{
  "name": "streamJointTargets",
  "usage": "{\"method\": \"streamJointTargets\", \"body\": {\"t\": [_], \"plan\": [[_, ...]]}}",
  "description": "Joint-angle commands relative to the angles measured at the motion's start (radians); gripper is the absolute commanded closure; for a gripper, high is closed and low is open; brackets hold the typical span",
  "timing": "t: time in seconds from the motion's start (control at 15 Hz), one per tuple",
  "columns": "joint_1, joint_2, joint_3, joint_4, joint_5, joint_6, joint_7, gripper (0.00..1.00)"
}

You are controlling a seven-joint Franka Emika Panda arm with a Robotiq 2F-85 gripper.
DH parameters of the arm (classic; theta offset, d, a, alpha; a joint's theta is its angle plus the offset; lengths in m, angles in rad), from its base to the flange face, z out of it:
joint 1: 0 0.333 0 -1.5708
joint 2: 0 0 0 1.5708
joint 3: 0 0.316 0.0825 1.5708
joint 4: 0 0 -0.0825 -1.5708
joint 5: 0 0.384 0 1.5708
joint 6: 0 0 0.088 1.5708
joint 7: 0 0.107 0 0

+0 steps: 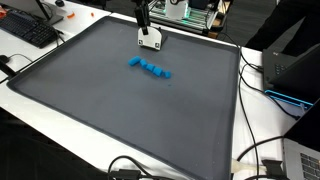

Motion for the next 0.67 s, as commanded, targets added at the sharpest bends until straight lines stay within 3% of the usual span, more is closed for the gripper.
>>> {"method": "streamJointTargets", "body": {"t": [0.0,0.2,0.6], "plan": [[-0.015,-0.074,0.008,0.020,-0.119,-0.108,0.019,0.00],[-0.013,-0.101,0.023,0.065,-0.213,-0.182,-0.019,0.00],[0.011,-0.102,0.059,0.162,-0.299,-0.247,-0.230,0.00]]}}
